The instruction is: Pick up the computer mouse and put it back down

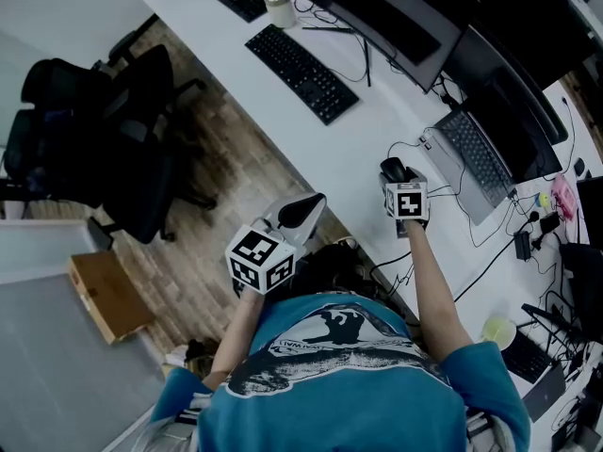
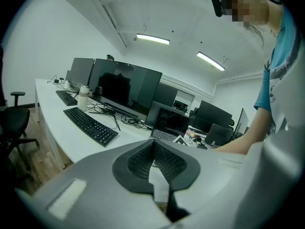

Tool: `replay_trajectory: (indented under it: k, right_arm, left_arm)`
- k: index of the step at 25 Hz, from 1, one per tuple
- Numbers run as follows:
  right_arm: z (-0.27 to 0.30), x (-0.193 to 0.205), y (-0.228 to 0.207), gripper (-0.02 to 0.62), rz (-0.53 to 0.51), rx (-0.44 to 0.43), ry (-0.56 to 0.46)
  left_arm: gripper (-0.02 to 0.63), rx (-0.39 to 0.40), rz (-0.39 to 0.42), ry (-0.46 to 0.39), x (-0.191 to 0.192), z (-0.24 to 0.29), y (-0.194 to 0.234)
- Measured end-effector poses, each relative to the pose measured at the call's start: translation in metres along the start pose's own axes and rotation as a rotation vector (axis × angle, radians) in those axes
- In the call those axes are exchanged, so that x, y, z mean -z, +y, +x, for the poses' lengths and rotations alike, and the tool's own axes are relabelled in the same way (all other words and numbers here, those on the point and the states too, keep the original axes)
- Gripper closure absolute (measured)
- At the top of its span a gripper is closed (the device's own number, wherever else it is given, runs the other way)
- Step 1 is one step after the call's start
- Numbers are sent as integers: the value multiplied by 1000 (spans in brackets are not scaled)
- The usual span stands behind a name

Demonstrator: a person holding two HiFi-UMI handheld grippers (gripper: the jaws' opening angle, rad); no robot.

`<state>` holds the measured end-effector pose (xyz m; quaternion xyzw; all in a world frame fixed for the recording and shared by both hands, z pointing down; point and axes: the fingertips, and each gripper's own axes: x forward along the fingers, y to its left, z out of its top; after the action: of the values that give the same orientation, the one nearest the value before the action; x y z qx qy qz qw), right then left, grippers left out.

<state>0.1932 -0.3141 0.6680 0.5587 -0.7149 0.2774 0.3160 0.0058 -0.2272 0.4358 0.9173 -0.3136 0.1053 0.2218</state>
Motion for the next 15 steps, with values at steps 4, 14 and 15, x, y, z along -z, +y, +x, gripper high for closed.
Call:
replay_trajectory:
  k: [4, 14, 15]
  right_arm:
    - [-1, 1, 0, 282, 40, -1, -4]
    - [-47, -9, -4, 268, 169, 52, -109]
    - [-55, -11, -4, 270, 192, 52, -131]
  left_arm:
    - [595, 22, 6, 1, -3, 0, 3]
    - [595, 139, 30, 17, -8, 15, 2]
    - [594, 155, 34, 21, -9, 17, 1]
